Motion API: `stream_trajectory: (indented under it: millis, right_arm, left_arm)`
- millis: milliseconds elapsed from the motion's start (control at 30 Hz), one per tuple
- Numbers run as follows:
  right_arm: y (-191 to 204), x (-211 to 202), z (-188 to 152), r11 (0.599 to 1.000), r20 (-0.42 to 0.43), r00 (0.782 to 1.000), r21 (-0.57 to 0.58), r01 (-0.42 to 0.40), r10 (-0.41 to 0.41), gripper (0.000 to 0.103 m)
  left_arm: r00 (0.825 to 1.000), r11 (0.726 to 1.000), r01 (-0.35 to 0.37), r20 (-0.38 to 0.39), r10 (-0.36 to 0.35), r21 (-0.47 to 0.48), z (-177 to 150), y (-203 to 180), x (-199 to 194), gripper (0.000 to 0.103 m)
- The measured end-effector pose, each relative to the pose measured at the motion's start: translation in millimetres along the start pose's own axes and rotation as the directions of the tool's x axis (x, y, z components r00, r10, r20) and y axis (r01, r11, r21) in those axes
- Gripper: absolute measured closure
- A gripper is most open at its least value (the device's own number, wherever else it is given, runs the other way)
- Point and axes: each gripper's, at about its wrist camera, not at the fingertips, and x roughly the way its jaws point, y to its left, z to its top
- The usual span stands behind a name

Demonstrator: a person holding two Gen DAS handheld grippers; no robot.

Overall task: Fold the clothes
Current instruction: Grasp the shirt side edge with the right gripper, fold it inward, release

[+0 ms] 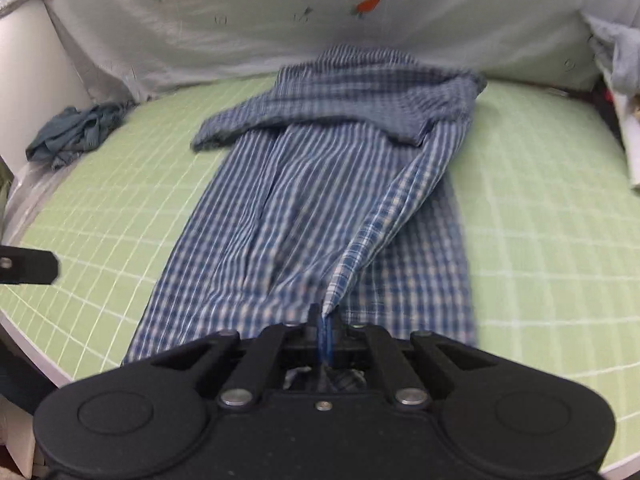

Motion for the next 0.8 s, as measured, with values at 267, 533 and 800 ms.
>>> stream_trajectory:
  millis: [267,533,800]
  right_arm:
    - [-8,4,-14,0.978,-0.029,1.0,0.207,0.001,0.005,0.072]
    - [-43,-27,-7,0.944,0.053,0.994,0.32,0.078,-0.1,0.046]
    - [-5,11,-21,0.987,-0.068,0.985,0.0,0.162,-0.161,0.045]
  left_arm:
    - [1.0,0.999,0.001,-0.022,-0.002,-0.041,-7,48,-2,0.012]
    - [0.999,0.999,0.053,0.002,-0.053,-0.013,1,39,1,0.012]
    - [0.999,0.999,0.044,-0.005,-0.044,0.002,2,10,9,0.012]
